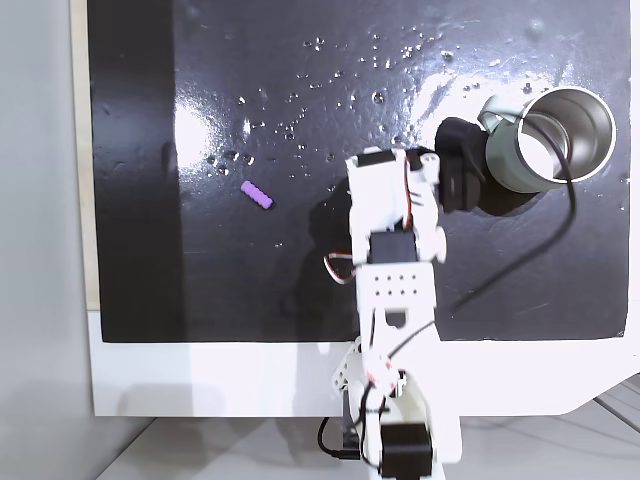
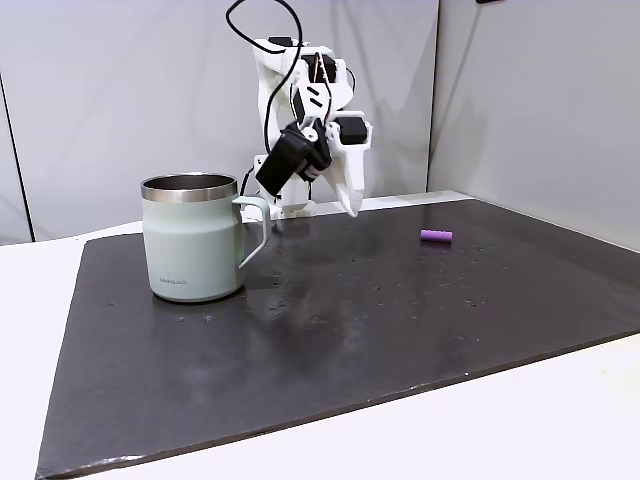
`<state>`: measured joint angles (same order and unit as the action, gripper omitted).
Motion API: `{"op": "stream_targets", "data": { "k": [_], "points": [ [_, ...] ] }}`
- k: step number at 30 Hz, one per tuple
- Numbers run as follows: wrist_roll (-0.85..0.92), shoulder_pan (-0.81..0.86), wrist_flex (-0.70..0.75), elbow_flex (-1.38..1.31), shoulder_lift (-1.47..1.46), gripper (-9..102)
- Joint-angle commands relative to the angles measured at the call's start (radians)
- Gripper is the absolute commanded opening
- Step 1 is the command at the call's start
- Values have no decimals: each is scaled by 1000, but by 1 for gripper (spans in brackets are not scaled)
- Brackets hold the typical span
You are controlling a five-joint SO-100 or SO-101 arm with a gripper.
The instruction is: Grasp a pengrip and put it in the cup.
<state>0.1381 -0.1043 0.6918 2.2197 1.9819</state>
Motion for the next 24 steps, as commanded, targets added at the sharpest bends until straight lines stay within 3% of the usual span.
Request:
{"op": "stream_targets", "data": {
  "k": [1, 10, 18, 24],
  "points": [
    [54, -60, -57, -124, -129, 0],
    [60, -195, -61, -342, -407, 0],
    [370, -299, 17, -423, -405, 0],
    [696, -365, 51, -416, -356, 3]
  ]
}}
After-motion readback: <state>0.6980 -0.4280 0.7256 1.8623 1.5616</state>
